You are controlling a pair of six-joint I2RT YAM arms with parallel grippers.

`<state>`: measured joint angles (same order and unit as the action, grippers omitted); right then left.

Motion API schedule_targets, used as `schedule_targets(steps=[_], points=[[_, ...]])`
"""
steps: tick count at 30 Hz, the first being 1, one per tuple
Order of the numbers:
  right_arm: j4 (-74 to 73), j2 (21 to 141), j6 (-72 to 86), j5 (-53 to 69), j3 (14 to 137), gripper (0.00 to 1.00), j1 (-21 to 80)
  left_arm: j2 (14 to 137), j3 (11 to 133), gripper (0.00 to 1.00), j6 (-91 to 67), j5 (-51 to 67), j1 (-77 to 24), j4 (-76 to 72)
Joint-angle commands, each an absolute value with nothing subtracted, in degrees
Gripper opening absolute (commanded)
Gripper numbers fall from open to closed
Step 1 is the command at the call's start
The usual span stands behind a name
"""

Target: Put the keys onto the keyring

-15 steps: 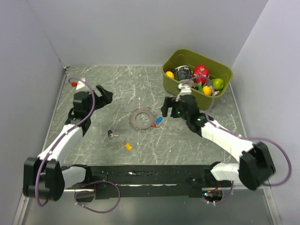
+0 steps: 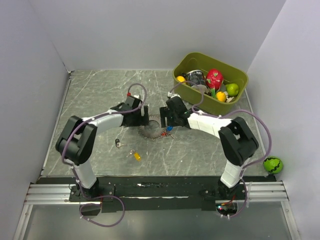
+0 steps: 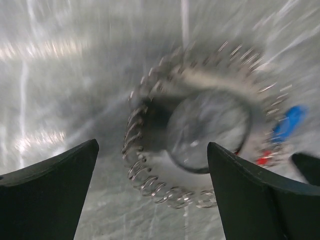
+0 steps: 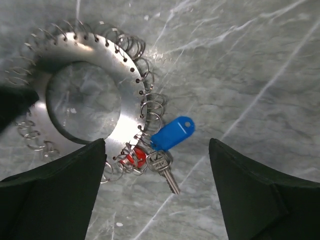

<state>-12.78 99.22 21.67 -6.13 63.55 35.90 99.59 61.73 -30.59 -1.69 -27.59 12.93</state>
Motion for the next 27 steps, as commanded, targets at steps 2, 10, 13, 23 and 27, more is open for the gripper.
schedule_targets(steps=[2, 10, 13, 23, 27], points=[[-15.9, 103.1, 22.8, -4.0, 67.0, 0.78, 36.6, 102.8, 64.9, 0.99, -29.6, -6.4, -29.2, 20.6], [-14.2, 104.4, 24.1, 3.5, 63.8, 0.32, 37.6, 106.0, 64.9, 0.84, -30.1, -2.0, -29.7, 17.7], [-12.9, 103.8, 25.0, 5.4, 62.0, 0.26, 38.8, 106.6, 65.7, 0.71, -29.8, -1.4, -29.8, 17.1], [-10.5, 96.3, 27.8, 3.8, 57.4, 0.38, 41.1, 102.0, 65.6, 0.83, -28.6, -0.2, -29.7, 15.6], [-10.3, 91.5, 26.7, 0.7, 56.3, 0.62, 41.2, 94.6, 62.9, 0.94, -29.1, -6.2, -29.8, 16.0]])
